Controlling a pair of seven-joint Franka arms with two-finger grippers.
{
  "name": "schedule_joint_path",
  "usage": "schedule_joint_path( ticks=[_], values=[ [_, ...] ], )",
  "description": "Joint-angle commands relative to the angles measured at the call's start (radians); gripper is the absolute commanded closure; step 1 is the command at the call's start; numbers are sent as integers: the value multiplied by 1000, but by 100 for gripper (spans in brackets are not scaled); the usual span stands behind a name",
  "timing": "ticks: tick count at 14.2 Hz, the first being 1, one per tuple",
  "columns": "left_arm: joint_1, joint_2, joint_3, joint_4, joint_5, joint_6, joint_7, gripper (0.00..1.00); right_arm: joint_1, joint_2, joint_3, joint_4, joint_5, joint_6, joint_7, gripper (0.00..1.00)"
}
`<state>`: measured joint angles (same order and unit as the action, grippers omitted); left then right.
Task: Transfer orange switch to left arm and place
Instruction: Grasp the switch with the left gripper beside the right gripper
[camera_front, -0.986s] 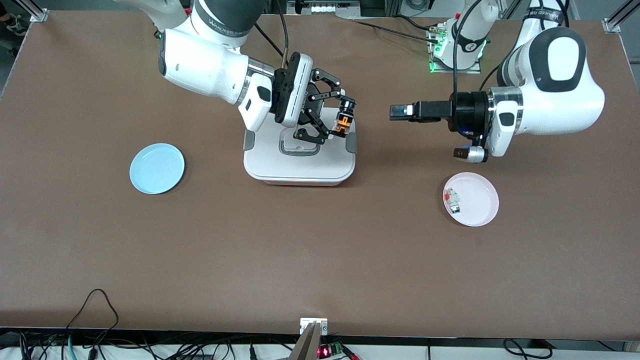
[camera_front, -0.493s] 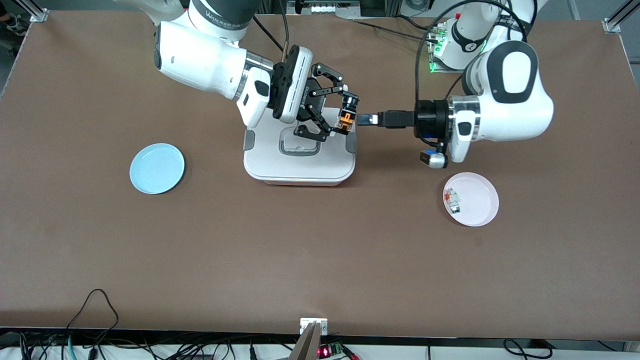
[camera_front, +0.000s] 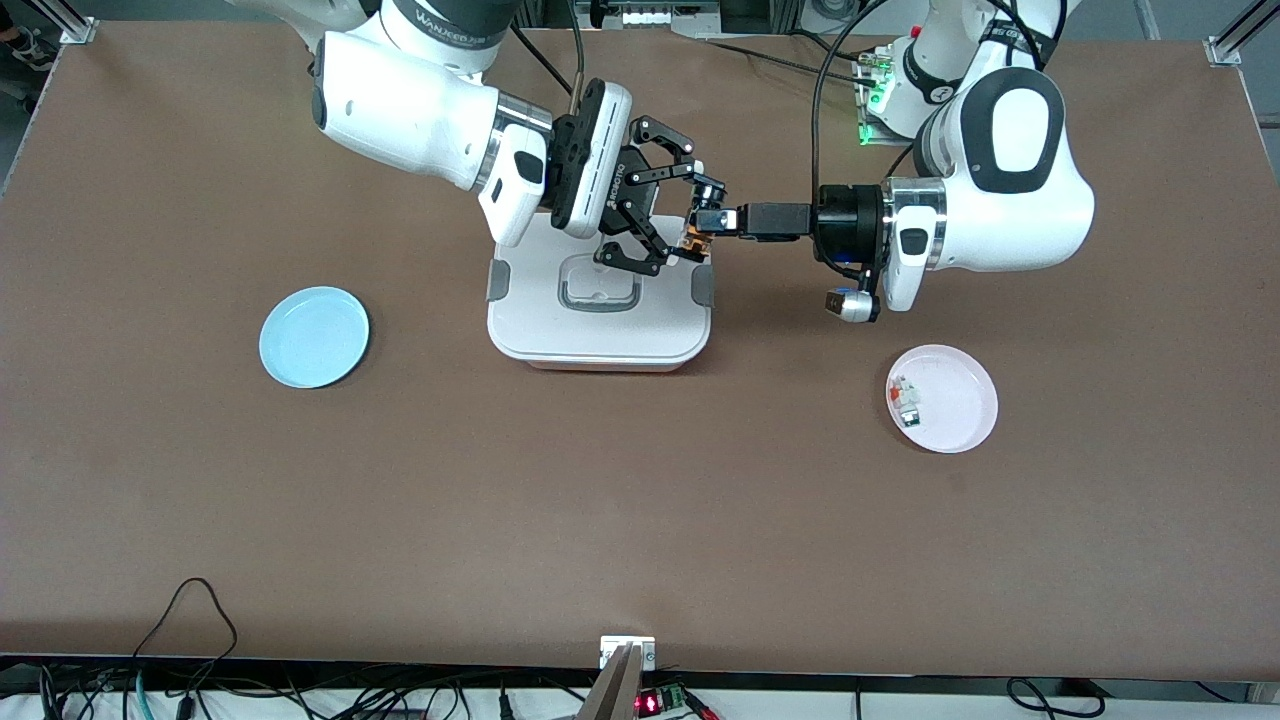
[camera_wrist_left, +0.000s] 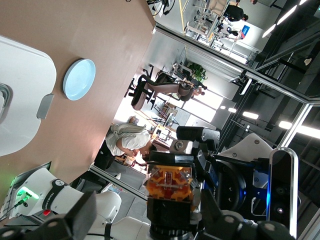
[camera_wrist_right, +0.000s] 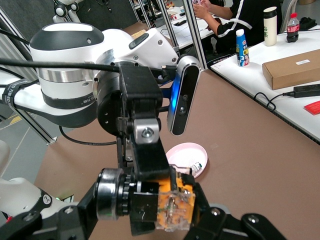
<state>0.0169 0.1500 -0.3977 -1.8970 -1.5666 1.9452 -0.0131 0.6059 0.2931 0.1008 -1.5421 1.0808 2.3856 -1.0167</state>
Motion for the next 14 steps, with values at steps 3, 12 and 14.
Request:
schedule_joint_path(
  ticks=[3,12,14],
  values=[
    [9,-12,-12,6,-21,-21,18,55,11,6,-6,19,16,9,13,95],
    [15,-10,-12,12,-21,-45,18,81,15,11,-7,39,8,21,27,7],
    [15,-10,-12,12,-21,-45,18,81,14,11,-7,43,7,21,29,0]
  ],
)
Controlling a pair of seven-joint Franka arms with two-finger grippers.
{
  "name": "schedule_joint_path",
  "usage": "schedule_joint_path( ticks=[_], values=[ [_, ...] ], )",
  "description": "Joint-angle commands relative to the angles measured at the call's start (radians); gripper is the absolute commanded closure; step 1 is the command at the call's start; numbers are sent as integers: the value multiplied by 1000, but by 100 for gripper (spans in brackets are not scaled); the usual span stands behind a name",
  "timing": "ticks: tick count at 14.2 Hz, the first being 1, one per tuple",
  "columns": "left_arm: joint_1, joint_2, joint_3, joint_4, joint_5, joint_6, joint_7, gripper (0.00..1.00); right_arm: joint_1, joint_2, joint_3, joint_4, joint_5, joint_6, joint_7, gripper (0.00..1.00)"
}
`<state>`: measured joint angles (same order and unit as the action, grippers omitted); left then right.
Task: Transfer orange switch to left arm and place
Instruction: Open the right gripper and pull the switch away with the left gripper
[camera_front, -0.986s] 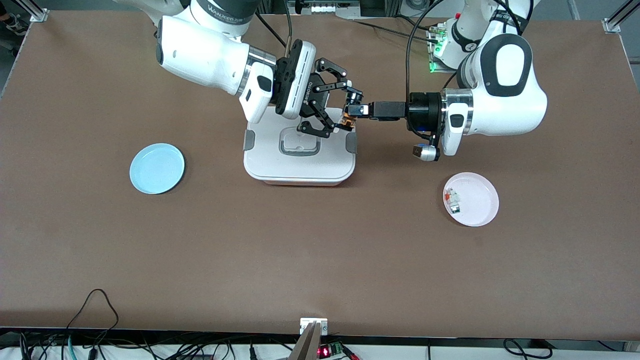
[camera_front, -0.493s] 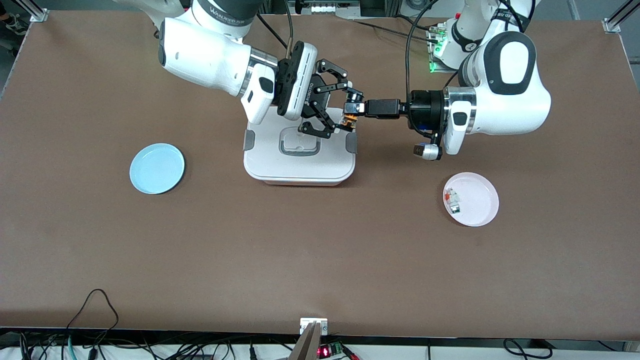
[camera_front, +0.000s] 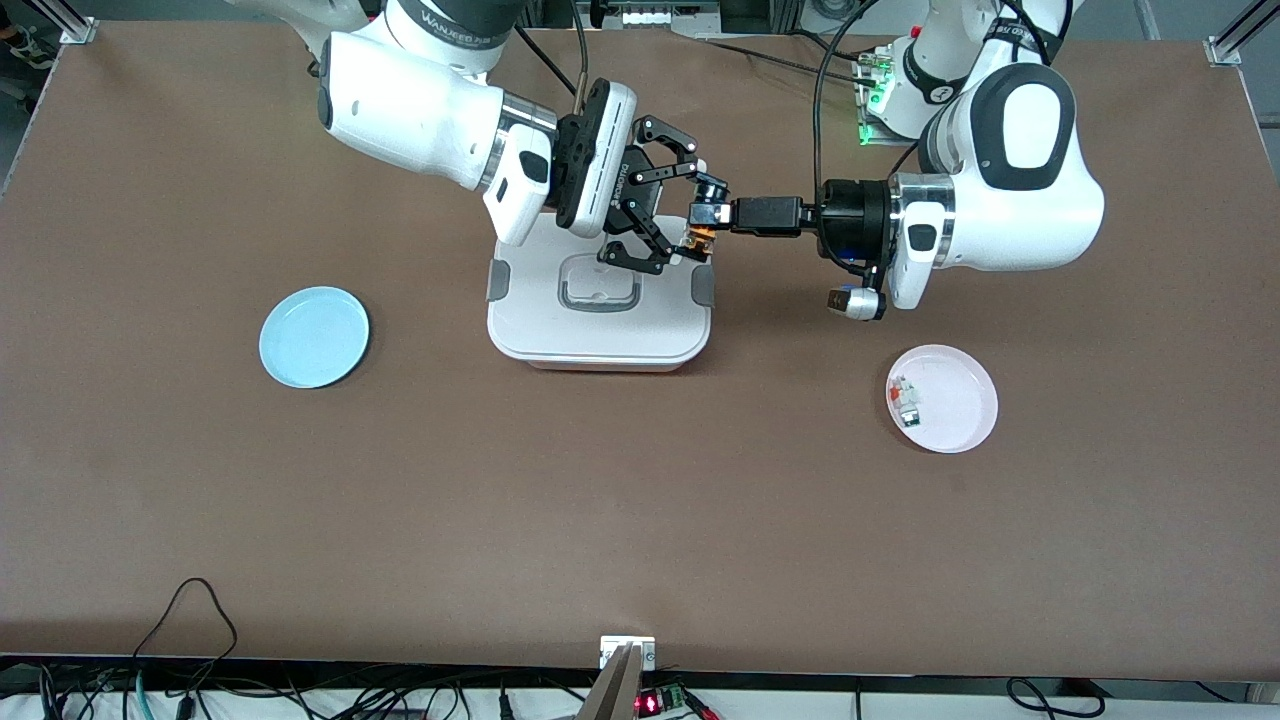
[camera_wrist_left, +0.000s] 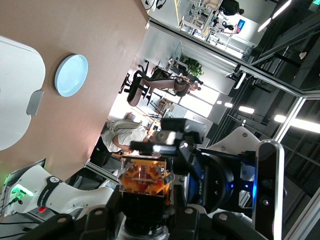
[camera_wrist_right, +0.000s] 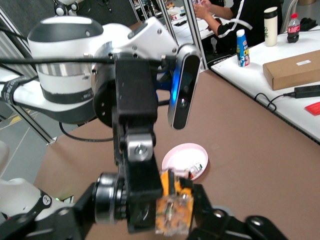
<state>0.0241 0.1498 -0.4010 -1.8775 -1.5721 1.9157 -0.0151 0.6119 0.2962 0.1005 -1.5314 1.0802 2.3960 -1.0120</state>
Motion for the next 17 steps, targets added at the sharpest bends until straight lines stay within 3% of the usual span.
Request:
schedule_joint_path(
  ticks=[1,6,12,17],
  values=[
    [8,-10,-9,-8,-14,-15,20,81,8,7,-7,34,9,11,24,0],
    [8,-10,-1,23,49,-17,21,81,-7,7,-8,42,4,3,33,0],
    [36,-4,2,80,469,-17,118,81,-35,9,-13,8,1,-3,21,0],
    [85,33,2,83,833,-15,352,81,-173,-20,-22,-65,-40,-188,32,0]
  ],
)
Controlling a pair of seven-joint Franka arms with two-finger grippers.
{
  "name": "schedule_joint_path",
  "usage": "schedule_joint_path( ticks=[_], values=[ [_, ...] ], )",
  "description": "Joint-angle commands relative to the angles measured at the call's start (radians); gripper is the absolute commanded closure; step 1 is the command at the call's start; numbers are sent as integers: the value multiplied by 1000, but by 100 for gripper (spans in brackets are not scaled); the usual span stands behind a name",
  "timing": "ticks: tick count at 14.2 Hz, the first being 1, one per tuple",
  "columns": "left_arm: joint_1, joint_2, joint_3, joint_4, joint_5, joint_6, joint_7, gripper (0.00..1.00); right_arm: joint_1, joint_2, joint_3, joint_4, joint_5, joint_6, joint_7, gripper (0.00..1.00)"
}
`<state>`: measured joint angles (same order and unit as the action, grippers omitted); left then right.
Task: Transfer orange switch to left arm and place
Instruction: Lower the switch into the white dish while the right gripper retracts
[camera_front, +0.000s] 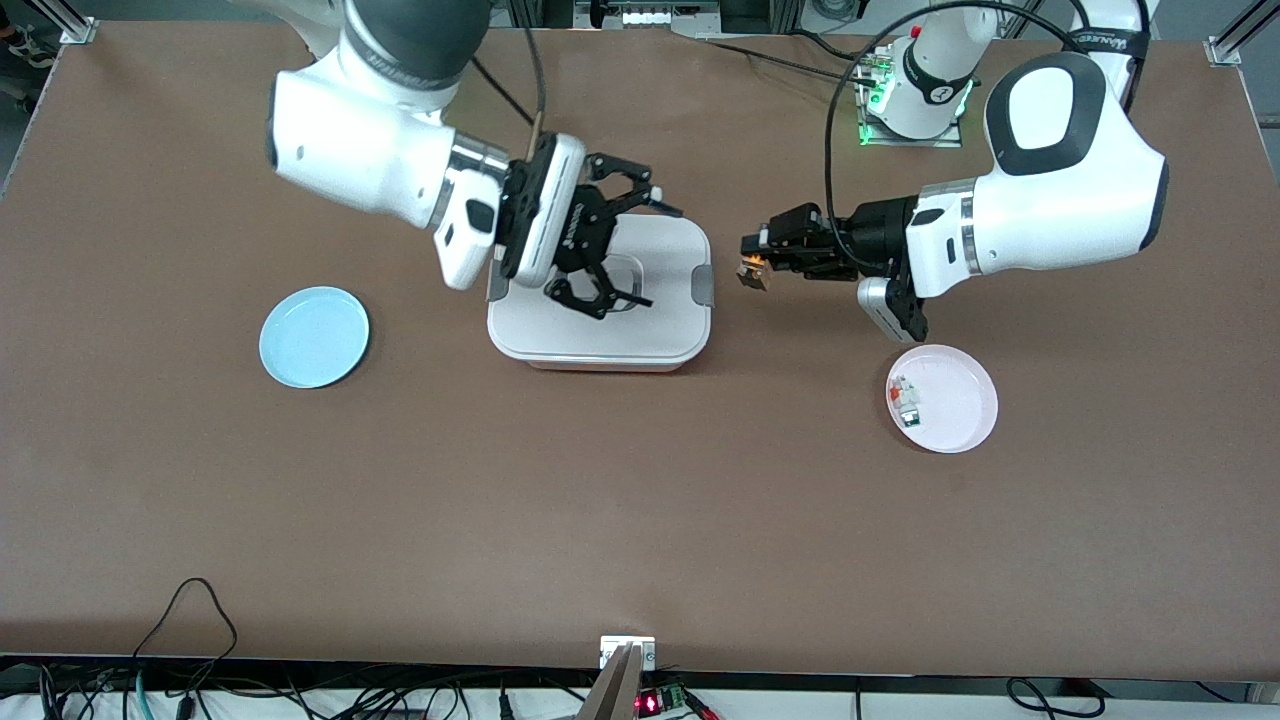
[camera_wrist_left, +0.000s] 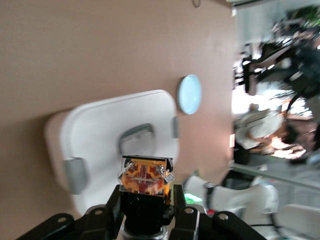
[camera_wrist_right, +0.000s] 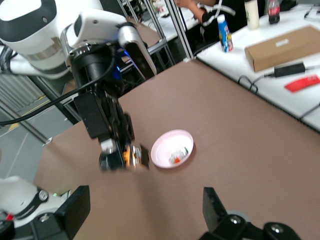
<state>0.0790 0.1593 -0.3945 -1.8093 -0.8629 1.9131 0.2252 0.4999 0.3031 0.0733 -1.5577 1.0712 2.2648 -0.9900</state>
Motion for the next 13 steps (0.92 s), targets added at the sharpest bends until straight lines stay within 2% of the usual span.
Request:
schedule_joint_path(
  ticks=[1,3,4,6,9,11,13],
  values=[
    [36,34,-4,15,209,-12,168,82,-85,-25,5,-44,-57,-74,11,0],
    [60,75,-4,34,370,-12,268,81,-138,-25,3,-77,-100,-99,25,0],
    [73,81,-4,35,437,-14,320,81,-161,-32,2,-97,-149,-109,51,0],
    [88,97,-3,34,615,-14,420,81,-210,-50,2,-114,-303,-163,134,0],
    [108,163,-4,33,929,0,652,80,-276,-90,2,-116,-593,-290,365,0],
    [151,206,-4,27,981,55,774,80,-296,-120,2,-116,-758,-373,511,0],
    [191,247,-3,5,1005,170,941,81,-329,-134,3,-110,-870,-465,646,0]
  ],
)
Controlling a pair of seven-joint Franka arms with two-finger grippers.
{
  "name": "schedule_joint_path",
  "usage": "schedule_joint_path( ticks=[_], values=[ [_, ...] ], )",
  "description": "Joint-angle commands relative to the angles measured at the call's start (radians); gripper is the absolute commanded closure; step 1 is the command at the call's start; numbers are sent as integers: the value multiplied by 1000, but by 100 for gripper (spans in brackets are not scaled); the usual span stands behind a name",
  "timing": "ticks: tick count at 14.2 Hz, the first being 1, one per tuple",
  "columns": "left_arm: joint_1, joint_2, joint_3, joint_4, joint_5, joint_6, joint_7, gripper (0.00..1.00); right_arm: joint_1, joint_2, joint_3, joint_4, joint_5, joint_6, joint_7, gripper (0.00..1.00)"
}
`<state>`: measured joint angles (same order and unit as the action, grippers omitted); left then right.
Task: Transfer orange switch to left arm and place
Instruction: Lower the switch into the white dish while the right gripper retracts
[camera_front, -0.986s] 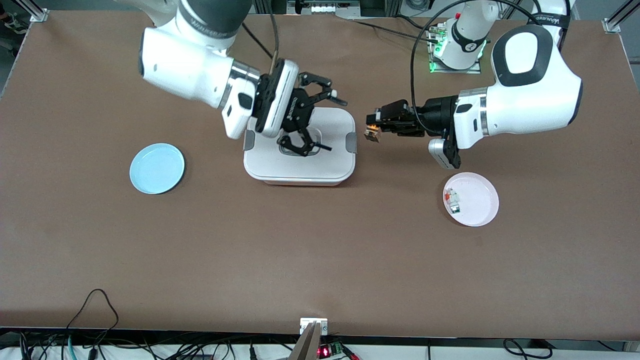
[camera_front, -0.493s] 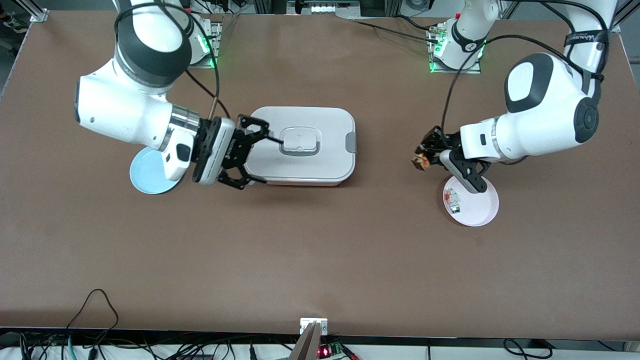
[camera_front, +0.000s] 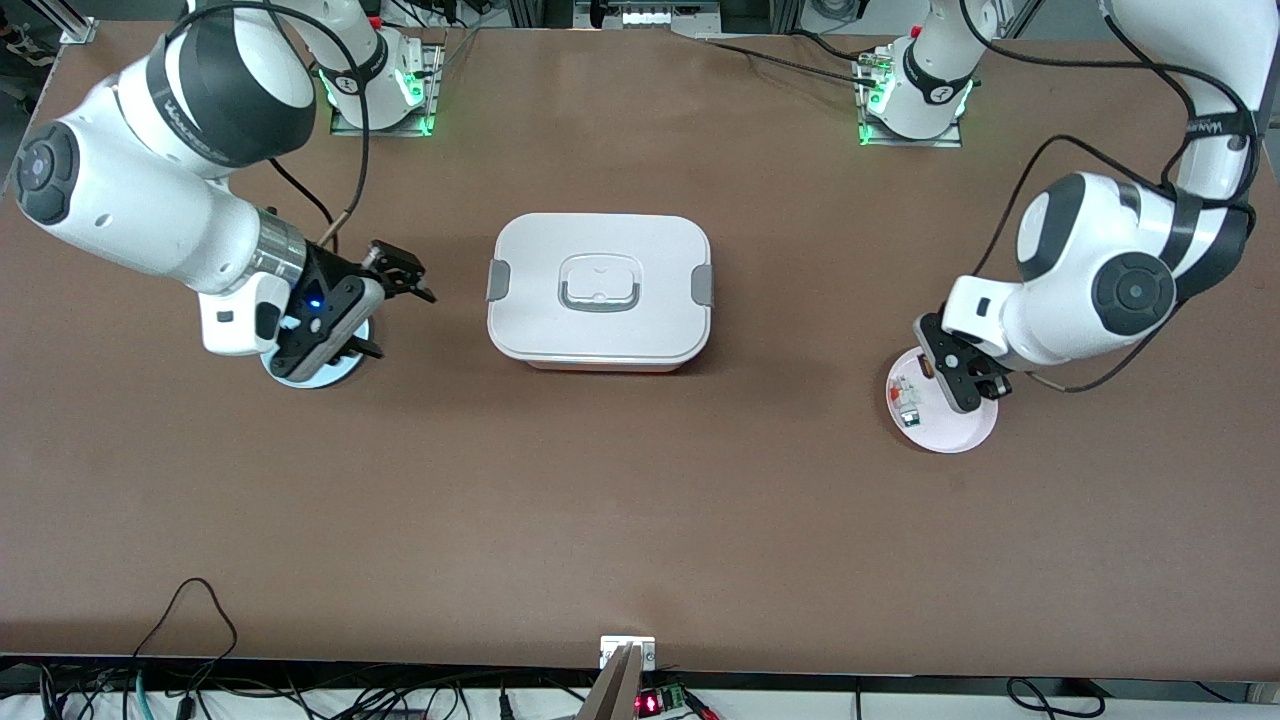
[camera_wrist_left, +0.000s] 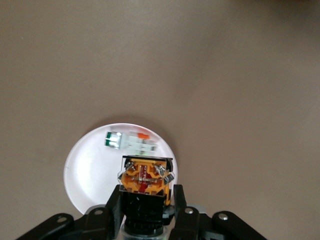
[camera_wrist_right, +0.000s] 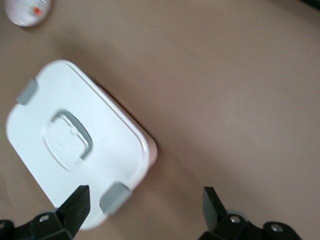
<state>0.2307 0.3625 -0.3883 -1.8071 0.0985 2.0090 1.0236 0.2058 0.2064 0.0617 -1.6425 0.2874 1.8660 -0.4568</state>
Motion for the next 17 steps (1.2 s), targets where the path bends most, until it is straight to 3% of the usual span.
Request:
schedule_joint_path(
  ticks=[1,3,6,11,12,13,14,17],
  values=[
    [67,70,-9,-4,76,133,220,81,-67,-51,17,-23,-117,-108,163,0],
    [126,116,-11,-56,101,283,341,84,-111,-82,18,-25,-145,-154,260,0],
    [139,118,-9,-159,104,425,357,85,-128,-148,17,-25,-252,-221,442,0],
    [179,176,-4,-273,104,609,355,79,-189,-226,9,-28,-266,-295,495,0],
    [182,177,-4,-287,104,634,355,69,-187,-232,-11,-28,-266,-298,507,0],
    [191,176,-4,-288,104,637,360,29,-186,-237,-23,-28,-266,-298,510,0],
    [200,171,-6,-290,104,634,362,1,-183,-239,-32,-26,-266,-298,512,0],
    [202,144,-7,-276,104,617,355,0,-183,-231,-33,-17,-267,-298,570,0]
  ],
)
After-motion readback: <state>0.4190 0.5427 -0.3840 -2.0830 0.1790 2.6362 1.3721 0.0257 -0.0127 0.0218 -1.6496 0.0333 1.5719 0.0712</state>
